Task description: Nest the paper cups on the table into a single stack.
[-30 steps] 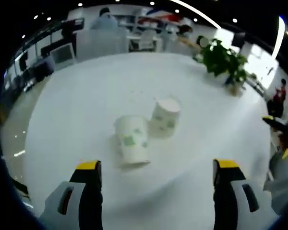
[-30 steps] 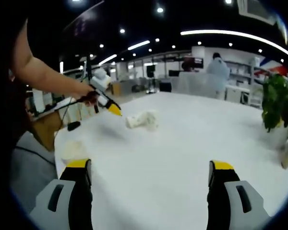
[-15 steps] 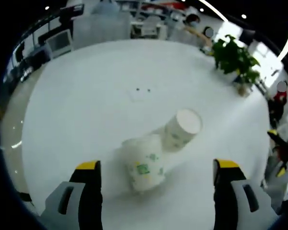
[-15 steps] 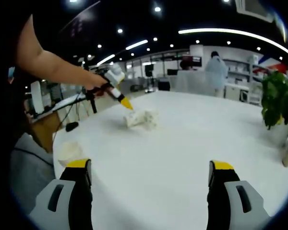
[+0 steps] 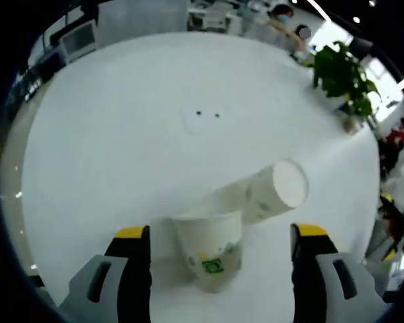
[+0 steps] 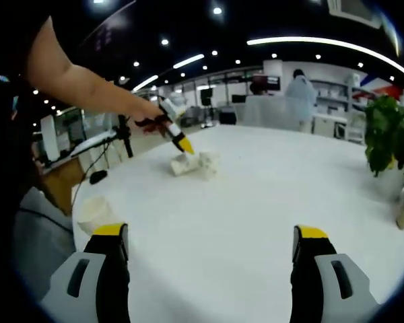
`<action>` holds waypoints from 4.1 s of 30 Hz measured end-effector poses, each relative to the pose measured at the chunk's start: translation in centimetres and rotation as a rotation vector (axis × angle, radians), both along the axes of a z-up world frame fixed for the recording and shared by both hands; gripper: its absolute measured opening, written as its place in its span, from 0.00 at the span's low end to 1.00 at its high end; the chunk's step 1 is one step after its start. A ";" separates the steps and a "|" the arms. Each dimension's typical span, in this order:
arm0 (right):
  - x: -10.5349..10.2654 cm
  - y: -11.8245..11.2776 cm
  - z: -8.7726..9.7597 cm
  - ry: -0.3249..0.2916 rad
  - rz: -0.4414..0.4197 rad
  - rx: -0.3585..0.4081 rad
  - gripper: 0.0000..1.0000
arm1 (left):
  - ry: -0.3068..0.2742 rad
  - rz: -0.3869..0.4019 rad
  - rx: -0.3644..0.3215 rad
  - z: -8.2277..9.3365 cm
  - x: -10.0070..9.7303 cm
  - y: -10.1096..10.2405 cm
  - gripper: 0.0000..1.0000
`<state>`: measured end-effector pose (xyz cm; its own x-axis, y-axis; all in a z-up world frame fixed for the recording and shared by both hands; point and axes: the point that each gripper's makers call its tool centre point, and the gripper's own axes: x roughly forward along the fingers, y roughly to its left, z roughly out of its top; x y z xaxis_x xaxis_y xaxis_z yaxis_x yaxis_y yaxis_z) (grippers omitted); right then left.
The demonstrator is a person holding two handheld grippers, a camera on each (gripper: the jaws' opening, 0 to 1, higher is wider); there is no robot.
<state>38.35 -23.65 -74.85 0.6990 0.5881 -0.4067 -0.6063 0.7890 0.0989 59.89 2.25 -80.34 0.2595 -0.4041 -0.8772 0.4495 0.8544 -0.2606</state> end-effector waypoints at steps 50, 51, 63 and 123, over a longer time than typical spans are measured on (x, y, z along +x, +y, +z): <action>-0.1 0.3 0.2 -0.001 0.001 -0.013 1.00 | -0.216 0.010 -0.051 -0.4 0.8 -0.4 0.40; -0.1 0.4 0.3 -0.002 0.003 -0.014 1.00 | -0.242 0.010 -0.054 -0.1 0.8 -0.3 0.40; -0.1 0.8 1.6 -0.025 0.020 -0.030 1.00 | -0.601 0.000 -0.154 7.4 3.9 -0.4 0.40; -1.4 2.9 4.1 -0.076 0.089 -0.053 1.00 | -1.034 -0.046 -0.442 24.1 -4.1 -4.1 0.40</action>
<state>36.96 -20.70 -70.76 0.6750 0.6285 -0.3864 -0.6784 0.7346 0.0096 55.80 -1.88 -56.20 0.7556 -0.6544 -0.0268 0.6541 0.7561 -0.0202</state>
